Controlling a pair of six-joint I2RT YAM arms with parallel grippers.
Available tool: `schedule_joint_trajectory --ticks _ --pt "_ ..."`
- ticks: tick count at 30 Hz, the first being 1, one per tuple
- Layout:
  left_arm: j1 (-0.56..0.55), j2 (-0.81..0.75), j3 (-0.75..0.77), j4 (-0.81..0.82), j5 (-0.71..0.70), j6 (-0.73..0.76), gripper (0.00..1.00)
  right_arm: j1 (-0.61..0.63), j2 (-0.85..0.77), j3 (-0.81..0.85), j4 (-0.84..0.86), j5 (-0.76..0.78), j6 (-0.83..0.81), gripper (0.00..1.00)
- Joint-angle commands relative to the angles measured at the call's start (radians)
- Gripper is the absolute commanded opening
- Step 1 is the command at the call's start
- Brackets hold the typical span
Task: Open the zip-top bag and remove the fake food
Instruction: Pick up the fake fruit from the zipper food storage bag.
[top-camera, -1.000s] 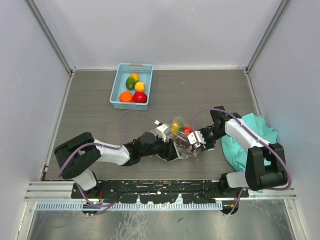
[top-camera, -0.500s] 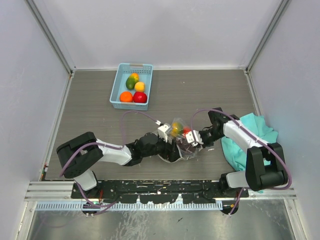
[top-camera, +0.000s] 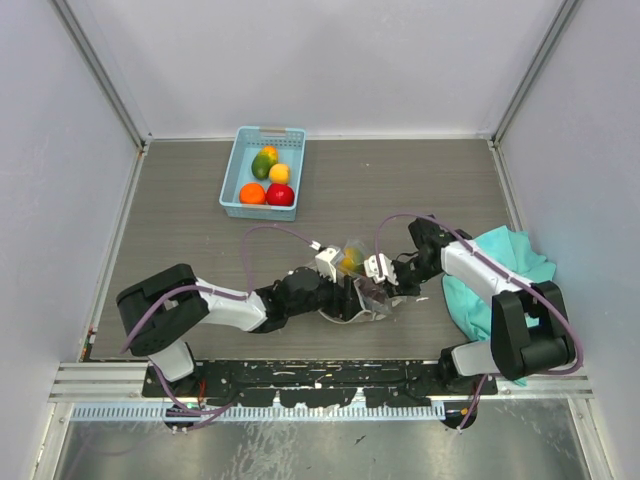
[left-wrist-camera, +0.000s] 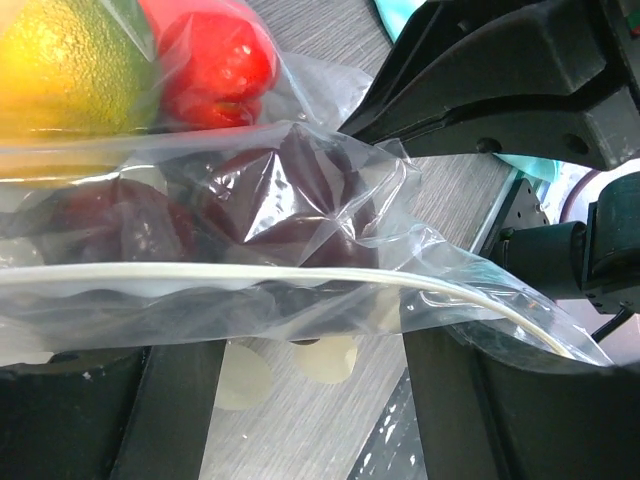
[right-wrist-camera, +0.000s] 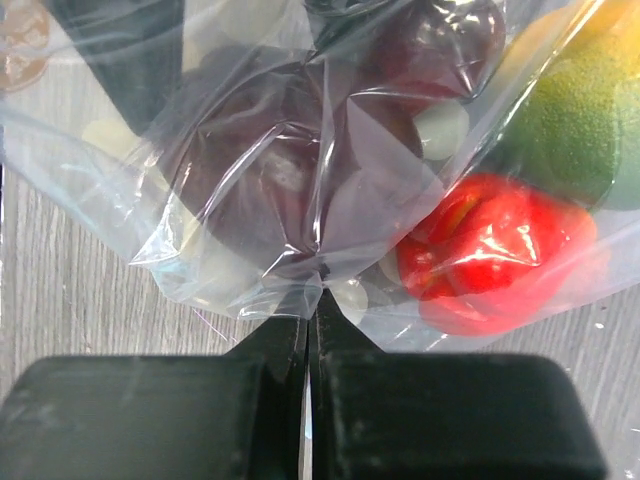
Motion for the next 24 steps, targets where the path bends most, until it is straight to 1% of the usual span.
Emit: schedule_joint_trajectory --ticks 1,6,11,16,24 --pt "-0.005 0.007 0.031 0.034 -0.009 -0.030 0.68 0.009 0.025 0.008 0.031 -0.038 0.121 0.01" --pt "-0.008 0.006 0.032 0.039 0.014 -0.022 0.75 0.011 0.059 0.023 0.049 -0.022 0.210 0.01" --pt "-0.023 0.004 0.042 -0.015 -0.017 -0.017 0.78 0.011 0.084 0.043 0.066 -0.009 0.284 0.01" --pt "-0.037 0.005 0.079 -0.113 -0.054 -0.010 0.80 0.020 0.094 0.057 0.047 -0.025 0.297 0.01" --pt "-0.039 0.011 0.109 -0.154 -0.069 -0.024 0.82 0.035 0.098 0.073 0.012 -0.064 0.300 0.01"
